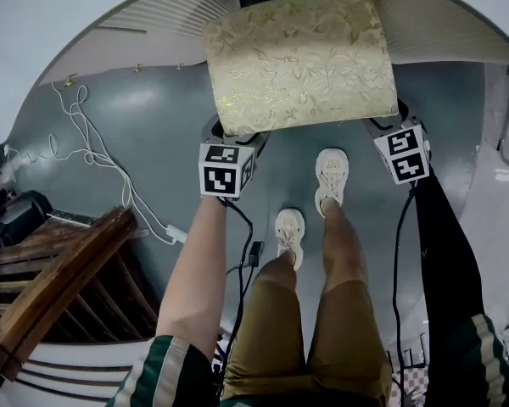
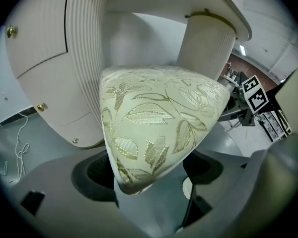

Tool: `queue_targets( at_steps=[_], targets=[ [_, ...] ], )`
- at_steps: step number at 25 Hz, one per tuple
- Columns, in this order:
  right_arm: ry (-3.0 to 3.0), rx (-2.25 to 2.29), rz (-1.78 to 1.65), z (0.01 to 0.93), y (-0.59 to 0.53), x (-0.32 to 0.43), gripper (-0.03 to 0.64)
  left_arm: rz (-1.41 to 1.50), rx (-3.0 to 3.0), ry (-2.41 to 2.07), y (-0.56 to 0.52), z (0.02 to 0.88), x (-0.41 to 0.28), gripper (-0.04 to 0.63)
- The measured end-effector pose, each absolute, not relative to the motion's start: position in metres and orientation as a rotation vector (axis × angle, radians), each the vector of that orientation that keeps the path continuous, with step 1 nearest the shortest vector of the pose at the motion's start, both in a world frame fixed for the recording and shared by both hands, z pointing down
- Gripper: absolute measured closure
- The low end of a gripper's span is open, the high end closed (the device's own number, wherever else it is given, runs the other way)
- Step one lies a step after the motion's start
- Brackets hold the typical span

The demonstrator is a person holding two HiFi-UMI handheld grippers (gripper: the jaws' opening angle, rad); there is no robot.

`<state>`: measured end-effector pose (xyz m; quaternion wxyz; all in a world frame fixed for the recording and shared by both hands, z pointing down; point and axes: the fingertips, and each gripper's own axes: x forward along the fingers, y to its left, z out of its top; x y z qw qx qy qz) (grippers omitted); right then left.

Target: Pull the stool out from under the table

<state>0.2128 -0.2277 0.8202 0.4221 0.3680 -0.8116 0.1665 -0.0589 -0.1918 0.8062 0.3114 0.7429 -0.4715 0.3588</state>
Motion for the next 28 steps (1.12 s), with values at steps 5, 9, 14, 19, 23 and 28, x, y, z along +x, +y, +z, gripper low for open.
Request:
queue_targets(
  at_steps=[5, 9, 14, 19, 23, 28],
  targets=[
    [-1.989, 0.895, 0.487, 0.805, -0.216, 0.212, 0.283, 0.969, 1.924, -1.179, -0.185, 0.790, -0.060, 0.173],
    [-1.949, 0.909, 0.535, 0.776, -0.205, 0.205, 0.282, 0.985, 1.947, -1.140, -0.185, 0.761, -0.069, 0.176],
    [-1.896, 0.939, 0.617, 0.779, -0.197, 0.201, 0.282, 1.045, 1.963, -1.059, -0.194, 0.764, -0.075, 0.178],
    [-1.862, 0.931, 0.671, 0.786, -0.194, 0.200, 0.282, 1.057, 1.959, -1.027, -0.198, 0.771, -0.076, 0.178],
    [-1.852, 0.921, 0.691, 0.788, -0.193, 0.200, 0.282, 1.066, 1.952, -1.021, -0.199, 0.770, -0.076, 0.178],
    [-1.844, 0.909, 0.711, 0.788, -0.190, 0.196, 0.282, 1.078, 1.931, -1.006, -0.193, 0.766, -0.077, 0.179]
  ],
)
